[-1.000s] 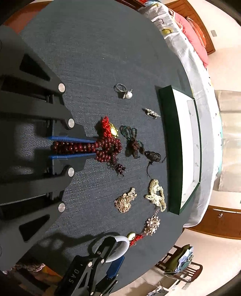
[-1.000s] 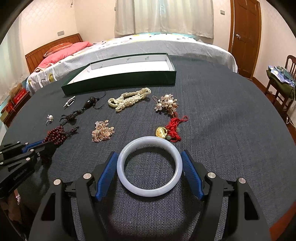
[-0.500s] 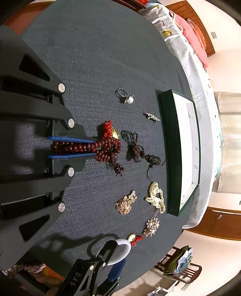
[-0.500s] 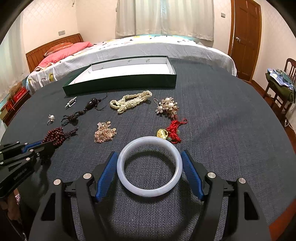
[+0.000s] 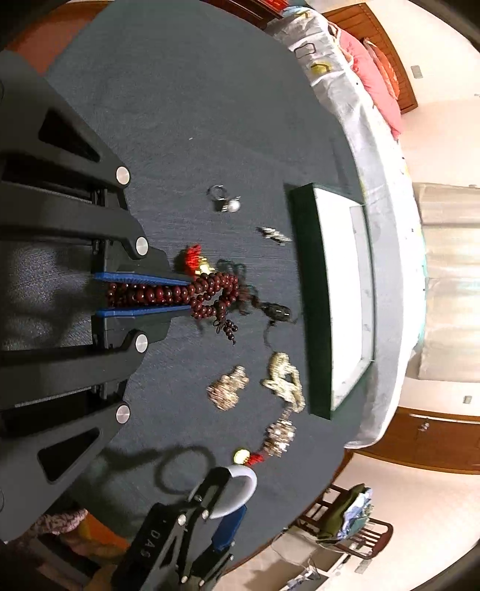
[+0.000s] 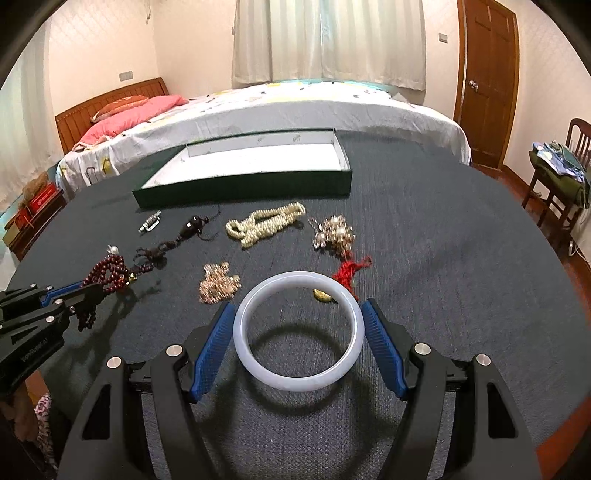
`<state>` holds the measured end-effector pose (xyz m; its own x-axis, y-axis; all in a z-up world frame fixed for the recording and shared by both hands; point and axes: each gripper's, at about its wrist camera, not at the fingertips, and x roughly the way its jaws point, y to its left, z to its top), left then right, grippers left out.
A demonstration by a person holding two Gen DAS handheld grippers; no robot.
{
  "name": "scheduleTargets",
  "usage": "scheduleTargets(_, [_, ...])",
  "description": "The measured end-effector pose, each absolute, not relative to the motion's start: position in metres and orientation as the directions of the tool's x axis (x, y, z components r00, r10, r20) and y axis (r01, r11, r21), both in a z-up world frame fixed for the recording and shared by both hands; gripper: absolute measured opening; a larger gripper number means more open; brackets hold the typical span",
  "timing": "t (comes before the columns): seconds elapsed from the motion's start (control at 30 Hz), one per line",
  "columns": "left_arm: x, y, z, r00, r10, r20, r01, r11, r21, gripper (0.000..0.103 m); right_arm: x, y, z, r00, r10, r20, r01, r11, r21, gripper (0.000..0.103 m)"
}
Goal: Organize jewelry
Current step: 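Carry beads with left tool and bangle with right tool into the box, release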
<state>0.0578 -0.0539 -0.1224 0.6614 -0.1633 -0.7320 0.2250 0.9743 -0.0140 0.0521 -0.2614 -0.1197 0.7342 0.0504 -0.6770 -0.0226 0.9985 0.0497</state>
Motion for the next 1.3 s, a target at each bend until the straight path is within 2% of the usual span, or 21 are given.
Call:
scheduleTargets(0.37, [0.09, -0.052, -0.083, 0.706, -0.219, -0.674, 0.249, 0.967, -0.054, 0.01, 0.083, -0.259, -0.089, 0.766, 0.091, -0.637, -0.044, 0.995, 0.089, 0.068])
scheduleTargets(0.77, [0.224, -0.054, -0.066, 0.737, -0.205, -0.644, 0.23, 0.972, -0.046, 0.01, 0.214, -0.247, -0.055, 0.811, 0.081, -0.579, -0.062, 0.997, 0.054, 0.068])
scheduleTargets(1.0, [0.324, -0.059, -0.08, 0.705, -0.161, -0.69, 0.178, 0.983, -0.047, 0.01, 0.308, -0.237, -0.067, 0.769, 0.086, -0.633, -0.08, 0.996, 0.038, 0.068])
scheduleTargets(1.3, [0.383, -0.067, -0.12, 0.61, -0.108, -0.785, 0.164, 0.986, -0.009, 0.01, 0.388, -0.249, -0.117, 0.608, 0.093, -0.788, -0.039, 0.995, 0.087, 0.068])
